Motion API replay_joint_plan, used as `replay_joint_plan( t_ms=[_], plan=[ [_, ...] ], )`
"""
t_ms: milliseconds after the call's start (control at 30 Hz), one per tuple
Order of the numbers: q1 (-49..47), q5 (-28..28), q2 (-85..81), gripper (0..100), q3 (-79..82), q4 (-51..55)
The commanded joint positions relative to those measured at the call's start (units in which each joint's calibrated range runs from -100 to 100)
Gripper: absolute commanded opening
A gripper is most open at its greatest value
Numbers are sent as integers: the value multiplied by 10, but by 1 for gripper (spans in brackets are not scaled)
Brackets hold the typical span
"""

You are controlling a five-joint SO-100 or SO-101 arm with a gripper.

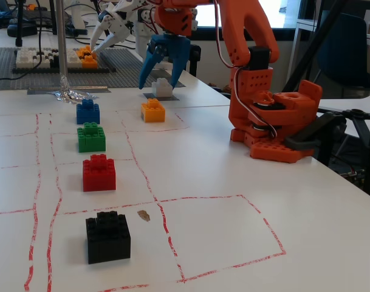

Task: Grab the block and put it in the grey marker

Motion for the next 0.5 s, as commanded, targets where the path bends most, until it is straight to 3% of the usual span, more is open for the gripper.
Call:
replay_joint_plan(
  t_ms=[0, 167, 467],
  plan=[
    [-6, 8, -109, 33, -46, 53],
    [-13, 15, -164, 31, -69, 121],
    [-58, 31, -346, 7, 68, 176]
  ],
)
